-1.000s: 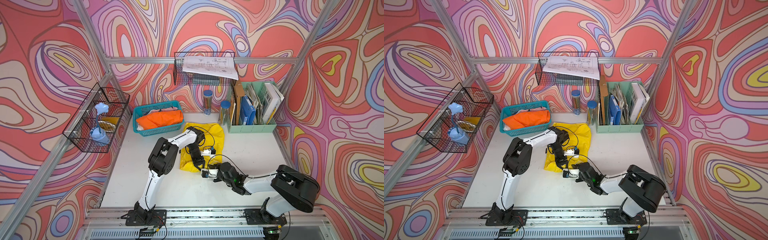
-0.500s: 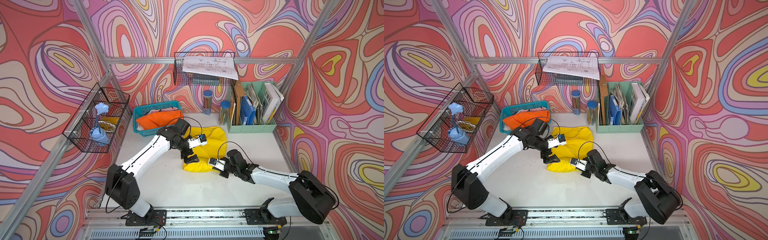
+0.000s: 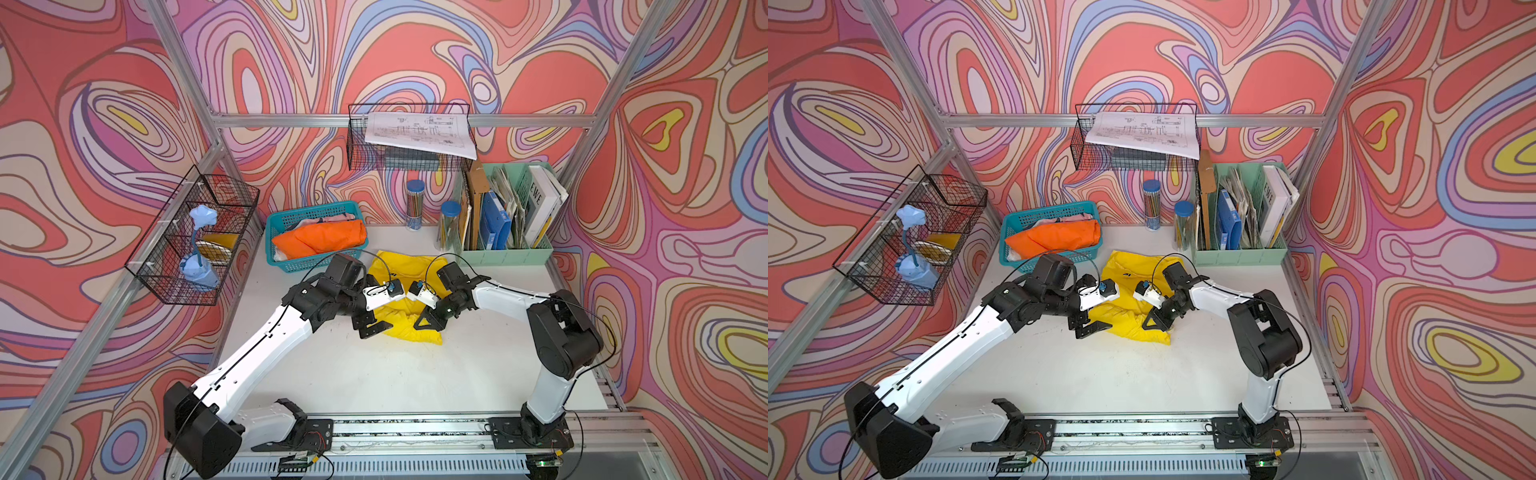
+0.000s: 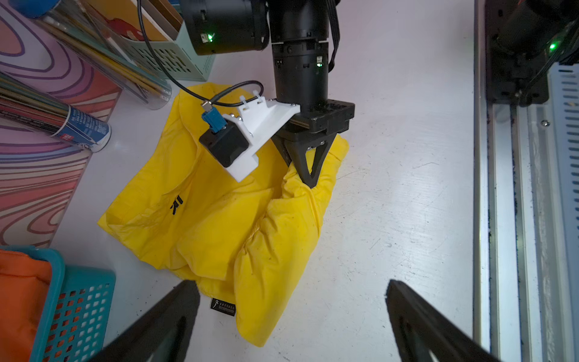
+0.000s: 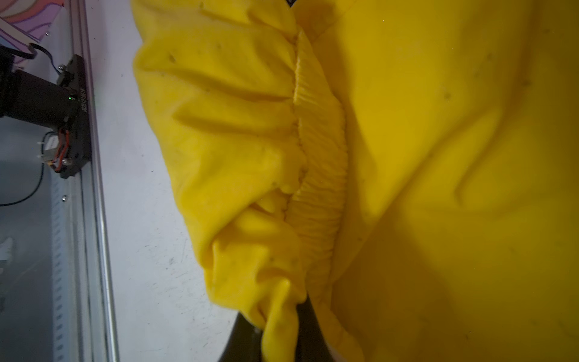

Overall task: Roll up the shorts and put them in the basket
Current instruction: Roll the shorts at the center of the board.

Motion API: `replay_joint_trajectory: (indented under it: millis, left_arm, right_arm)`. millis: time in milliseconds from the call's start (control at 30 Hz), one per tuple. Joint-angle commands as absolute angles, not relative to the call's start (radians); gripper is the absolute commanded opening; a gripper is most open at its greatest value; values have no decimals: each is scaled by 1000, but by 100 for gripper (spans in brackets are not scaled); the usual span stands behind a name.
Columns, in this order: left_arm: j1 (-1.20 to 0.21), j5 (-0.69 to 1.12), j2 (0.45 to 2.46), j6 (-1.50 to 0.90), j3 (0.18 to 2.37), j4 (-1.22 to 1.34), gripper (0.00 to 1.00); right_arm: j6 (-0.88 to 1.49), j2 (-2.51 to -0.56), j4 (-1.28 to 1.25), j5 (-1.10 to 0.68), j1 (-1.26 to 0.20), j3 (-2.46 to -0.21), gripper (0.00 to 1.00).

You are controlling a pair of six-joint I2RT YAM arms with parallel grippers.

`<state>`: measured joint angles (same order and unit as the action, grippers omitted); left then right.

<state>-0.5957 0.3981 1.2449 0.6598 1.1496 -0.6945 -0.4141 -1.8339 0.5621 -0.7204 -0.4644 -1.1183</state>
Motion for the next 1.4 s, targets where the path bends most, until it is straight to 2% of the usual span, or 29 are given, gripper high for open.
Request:
replay_joint_trajectory:
  millis: [0,267,467,667,833,1000,1233,1367]
  left_arm:
    - [-652,314,1271,711,1114,-686,98]
    - [-735,175,1290,771,1000,-533,99]
    - [-814,79,1321,815,894,-383,98]
    - [-845,16,1363,848,822,-214,94]
    - [-851,-20,1417,872,778,-50,98]
    - [-851,-18,1525,891,802,-43,97]
    - [-851,-9,1576,899,807,-73,95]
    - [-849,-55,1619,904,810,-3,99]
  right_arm:
    - [-335,-1862,662,-788,-451,-1117,0]
    - [-208,-1924,743,-801,-395,-1186,0]
    - [-99,-1932,697,-833,-386,-1161,0]
    - [-66,-1949,702,-810,-383,-1158,0]
    - [-74,-1962,688,-832,-383,-1143,0]
    - [-90,-1973,701,-837,-364,-1142,0]
    - [-132,-1972,712,-877,-330,-1145,0]
    - [-186,-1976,753,-876,-330,-1144,0]
